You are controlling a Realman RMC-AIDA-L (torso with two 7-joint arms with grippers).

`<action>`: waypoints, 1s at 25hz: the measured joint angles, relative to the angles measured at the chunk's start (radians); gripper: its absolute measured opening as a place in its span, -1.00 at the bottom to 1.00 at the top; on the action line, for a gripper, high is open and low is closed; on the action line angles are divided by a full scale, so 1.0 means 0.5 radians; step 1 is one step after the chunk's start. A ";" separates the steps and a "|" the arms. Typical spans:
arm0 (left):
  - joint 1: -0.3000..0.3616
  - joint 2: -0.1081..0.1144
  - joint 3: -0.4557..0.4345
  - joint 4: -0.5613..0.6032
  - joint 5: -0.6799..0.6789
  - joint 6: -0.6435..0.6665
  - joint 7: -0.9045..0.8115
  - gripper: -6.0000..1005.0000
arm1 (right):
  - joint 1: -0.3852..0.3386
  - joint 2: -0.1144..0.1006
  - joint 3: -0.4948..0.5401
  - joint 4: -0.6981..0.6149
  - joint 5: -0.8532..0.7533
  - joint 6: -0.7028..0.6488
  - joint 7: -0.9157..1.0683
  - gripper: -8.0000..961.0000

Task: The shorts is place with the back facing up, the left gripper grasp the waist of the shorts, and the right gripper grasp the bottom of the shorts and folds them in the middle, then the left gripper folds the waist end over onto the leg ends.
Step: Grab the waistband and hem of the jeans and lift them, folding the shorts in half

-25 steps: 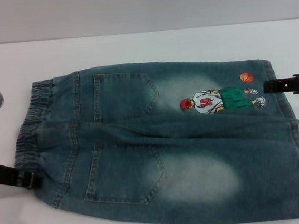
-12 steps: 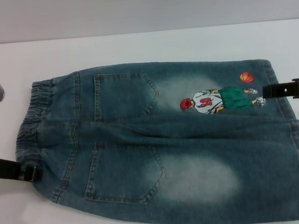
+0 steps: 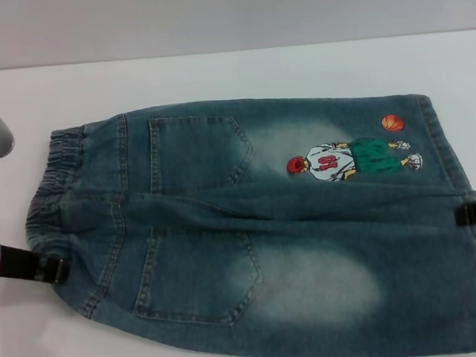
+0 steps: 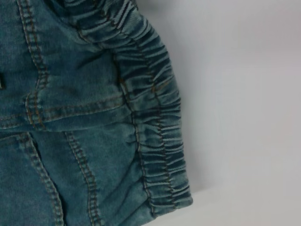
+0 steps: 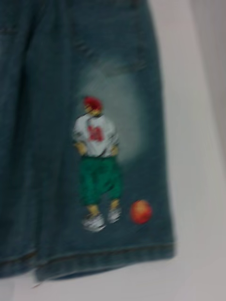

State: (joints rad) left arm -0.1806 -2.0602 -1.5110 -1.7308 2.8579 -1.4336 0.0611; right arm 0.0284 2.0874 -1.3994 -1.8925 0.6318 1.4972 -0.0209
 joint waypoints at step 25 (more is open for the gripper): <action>-0.100 -0.002 0.037 0.045 0.000 -0.011 -0.011 -0.63 | -0.102 0.004 -0.081 0.133 -0.095 0.164 0.005 0.43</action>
State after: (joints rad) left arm -0.2308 -2.0612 -1.4923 -1.7082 2.8578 -1.4389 0.0554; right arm -0.0227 2.0893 -1.4397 -1.8258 0.5844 1.5793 -0.0184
